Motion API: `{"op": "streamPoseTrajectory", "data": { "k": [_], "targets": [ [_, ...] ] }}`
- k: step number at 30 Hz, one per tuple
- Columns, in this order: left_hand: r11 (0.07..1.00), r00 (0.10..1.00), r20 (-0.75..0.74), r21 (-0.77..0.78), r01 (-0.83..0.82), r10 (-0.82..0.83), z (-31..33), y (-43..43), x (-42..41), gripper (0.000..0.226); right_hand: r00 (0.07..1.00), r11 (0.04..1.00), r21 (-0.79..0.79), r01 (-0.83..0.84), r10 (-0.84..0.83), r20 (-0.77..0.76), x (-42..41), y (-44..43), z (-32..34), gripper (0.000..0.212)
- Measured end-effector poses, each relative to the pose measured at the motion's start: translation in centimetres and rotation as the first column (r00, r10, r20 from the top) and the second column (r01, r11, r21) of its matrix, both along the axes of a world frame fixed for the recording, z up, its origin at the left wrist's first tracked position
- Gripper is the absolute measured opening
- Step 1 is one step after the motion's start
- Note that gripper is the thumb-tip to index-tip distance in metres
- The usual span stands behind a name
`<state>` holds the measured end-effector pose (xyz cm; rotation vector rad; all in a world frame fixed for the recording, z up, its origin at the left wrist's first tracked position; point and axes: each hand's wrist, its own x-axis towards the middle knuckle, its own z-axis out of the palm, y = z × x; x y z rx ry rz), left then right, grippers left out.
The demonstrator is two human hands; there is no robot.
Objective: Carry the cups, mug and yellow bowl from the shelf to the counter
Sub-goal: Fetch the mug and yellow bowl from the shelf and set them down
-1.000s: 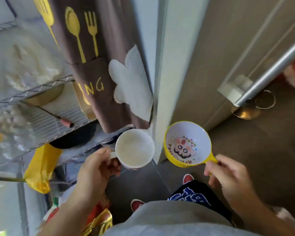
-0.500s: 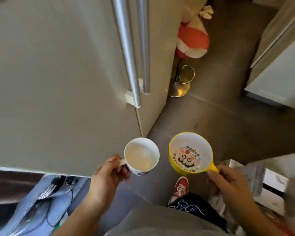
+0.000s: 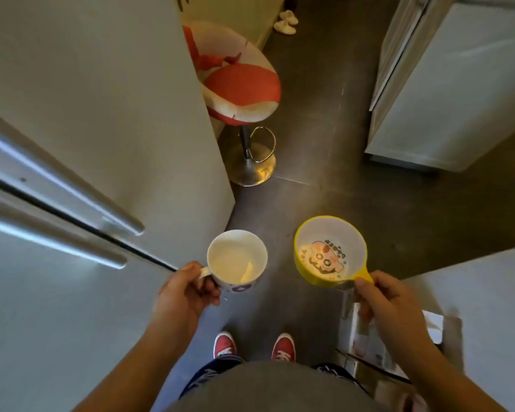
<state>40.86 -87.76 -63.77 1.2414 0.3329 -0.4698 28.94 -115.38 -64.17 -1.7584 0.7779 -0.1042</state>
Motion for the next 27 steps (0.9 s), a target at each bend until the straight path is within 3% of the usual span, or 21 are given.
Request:
{"op": "streamPoseTrajectory", "data": {
  "k": [8,14,19,24,27],
  "targets": [
    [0.997,0.997,-0.055,0.055,0.054,-0.051,-0.8,-6.7,8.9,0.052,0.994,0.995,0.015,0.102,-0.102,0.025,7.9,-6.0,-1.7,0.022],
    [0.979,0.983,-0.027,0.086,0.183,-0.182,-2.3,-14.5,19.1,0.036,0.974,0.973,0.022,0.228,-0.228,0.008,14.3,-12.2,-2.3,0.022],
    [0.922,0.925,-0.018,0.074,0.381,-0.381,-2.2,-22.8,27.8,0.049,0.907,0.907,-0.037,0.42,-0.421,0.0,17.0,-16.9,-1.6,0.025],
    [0.829,0.829,-0.016,0.012,0.559,-0.559,-1.8,-33.5,33.5,0.033,0.798,0.797,-0.091,0.597,-0.602,-0.037,16.8,-20.6,-0.9,0.025],
    [0.756,0.756,-0.027,-0.048,0.653,-0.654,-2.2,-40.7,35.3,0.046,0.712,0.712,-0.114,0.693,-0.701,-0.044,16.1,-23.2,-1.5,0.023]
  ]
}}
